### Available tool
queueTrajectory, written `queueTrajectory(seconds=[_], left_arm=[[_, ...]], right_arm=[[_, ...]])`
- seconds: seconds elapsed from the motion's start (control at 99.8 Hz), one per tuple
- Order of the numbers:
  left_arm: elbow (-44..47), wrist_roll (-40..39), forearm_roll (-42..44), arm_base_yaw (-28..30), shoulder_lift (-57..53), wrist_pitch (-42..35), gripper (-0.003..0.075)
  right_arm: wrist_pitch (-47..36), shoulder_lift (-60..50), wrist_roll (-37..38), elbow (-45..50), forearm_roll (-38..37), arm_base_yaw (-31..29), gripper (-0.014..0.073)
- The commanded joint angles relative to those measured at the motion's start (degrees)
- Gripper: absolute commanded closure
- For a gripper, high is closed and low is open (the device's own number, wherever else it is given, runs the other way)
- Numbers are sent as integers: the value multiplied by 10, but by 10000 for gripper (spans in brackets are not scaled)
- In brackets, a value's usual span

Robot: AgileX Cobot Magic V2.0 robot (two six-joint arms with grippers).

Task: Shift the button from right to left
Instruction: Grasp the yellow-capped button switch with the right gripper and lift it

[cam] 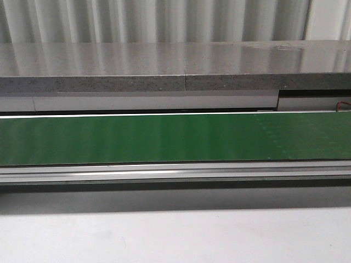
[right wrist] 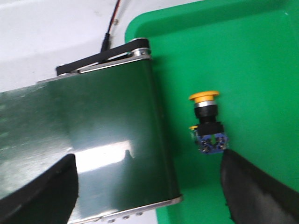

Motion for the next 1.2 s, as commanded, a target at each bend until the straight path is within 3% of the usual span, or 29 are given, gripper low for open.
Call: queueTrajectory(seconds=[0.0, 0.21, 0.411, 1.193], left_arm=[[15, -3, 0, -4, -19, -46, 740], [15, -3, 0, -4, -19, -46, 740], [15, -3, 0, -4, -19, -46, 740], [15, -3, 0, -4, -19, -46, 740]], right_arm=[[-40, 18, -66, -26, 36, -47, -22], [-100, 92, -160, -28, 137, -115, -22], [-124, 158, -216, -28, 148, -130, -22], [-160, 282, -243, -29, 148, -147, -21]])
